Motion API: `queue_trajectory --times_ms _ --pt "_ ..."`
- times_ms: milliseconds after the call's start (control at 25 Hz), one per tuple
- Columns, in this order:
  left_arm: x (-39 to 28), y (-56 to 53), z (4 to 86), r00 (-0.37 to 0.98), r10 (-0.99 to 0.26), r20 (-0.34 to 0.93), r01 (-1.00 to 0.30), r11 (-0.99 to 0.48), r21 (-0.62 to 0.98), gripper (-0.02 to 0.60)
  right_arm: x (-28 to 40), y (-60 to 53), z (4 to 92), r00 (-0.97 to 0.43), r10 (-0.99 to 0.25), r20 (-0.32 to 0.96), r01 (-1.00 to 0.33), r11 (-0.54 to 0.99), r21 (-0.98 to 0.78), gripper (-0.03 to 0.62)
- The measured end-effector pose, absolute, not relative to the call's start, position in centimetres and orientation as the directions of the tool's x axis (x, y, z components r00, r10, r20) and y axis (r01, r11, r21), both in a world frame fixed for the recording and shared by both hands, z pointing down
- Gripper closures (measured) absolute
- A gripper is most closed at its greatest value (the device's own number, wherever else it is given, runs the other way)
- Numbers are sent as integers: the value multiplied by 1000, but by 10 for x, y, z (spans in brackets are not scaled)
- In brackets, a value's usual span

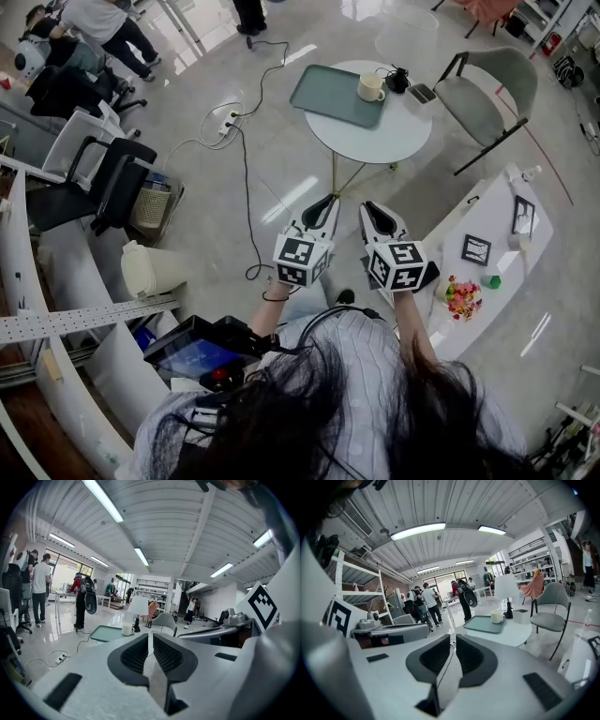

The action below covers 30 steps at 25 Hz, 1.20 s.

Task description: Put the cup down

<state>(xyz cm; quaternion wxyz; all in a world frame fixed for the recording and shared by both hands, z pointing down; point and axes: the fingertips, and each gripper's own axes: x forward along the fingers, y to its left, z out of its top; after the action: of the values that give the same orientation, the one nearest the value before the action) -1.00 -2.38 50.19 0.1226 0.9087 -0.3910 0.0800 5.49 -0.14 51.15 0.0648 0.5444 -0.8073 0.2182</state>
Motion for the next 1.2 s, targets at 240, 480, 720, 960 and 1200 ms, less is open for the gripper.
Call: queue_trajectory --times_ms 240,480,720,960,1200 --pt "-5 18 503 671 -699 247 -739 -659 143 543 58 38 512 -413 -847 333 -901 327 -285 534" --pt "2 41 502 669 -704 240 -741 -659 130 543 60 63 509 -426 -845 324 -898 352 -264 537" --pt "11 54 497 670 -707 227 -739 -663 119 543 66 76 505 -436 -843 316 -895 371 -247 539" --pt "11 60 496 662 -717 218 -746 -656 112 543 64 82 504 -449 -837 312 -889 386 -245 540" --pt "9 65 493 655 -724 217 -754 -648 110 543 63 86 503 -461 -831 312 -884 398 -246 540"
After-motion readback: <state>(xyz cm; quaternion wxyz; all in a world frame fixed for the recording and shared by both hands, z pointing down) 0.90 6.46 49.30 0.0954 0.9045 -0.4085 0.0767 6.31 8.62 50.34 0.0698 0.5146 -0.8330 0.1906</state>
